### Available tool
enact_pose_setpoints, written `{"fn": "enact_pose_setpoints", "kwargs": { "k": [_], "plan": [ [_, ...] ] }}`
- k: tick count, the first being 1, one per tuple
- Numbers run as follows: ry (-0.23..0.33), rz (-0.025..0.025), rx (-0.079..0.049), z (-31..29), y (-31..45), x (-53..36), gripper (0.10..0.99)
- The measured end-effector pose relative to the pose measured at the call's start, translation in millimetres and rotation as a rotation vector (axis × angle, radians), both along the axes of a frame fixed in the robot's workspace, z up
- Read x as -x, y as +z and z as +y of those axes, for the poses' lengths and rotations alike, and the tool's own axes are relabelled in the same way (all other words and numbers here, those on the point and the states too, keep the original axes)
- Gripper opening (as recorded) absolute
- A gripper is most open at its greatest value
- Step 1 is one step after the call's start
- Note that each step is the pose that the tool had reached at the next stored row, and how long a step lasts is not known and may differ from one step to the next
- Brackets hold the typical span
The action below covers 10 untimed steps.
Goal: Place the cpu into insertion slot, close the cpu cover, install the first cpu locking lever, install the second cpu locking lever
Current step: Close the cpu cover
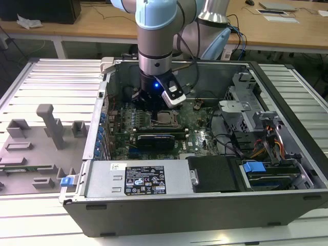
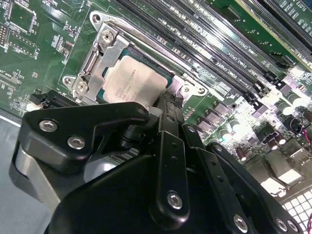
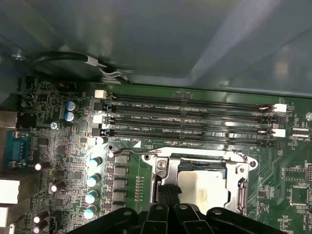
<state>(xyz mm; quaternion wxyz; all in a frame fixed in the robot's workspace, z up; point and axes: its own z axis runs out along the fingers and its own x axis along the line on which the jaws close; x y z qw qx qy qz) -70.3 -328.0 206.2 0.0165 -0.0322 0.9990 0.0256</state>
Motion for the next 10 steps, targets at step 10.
{"fn": "enact_pose_setpoints", "kwargs": {
  "k": [10],
  "plan": [
    [0.001,0.0002,0.001,0.0,0.4,-3.5,0.106]
  ]
}}
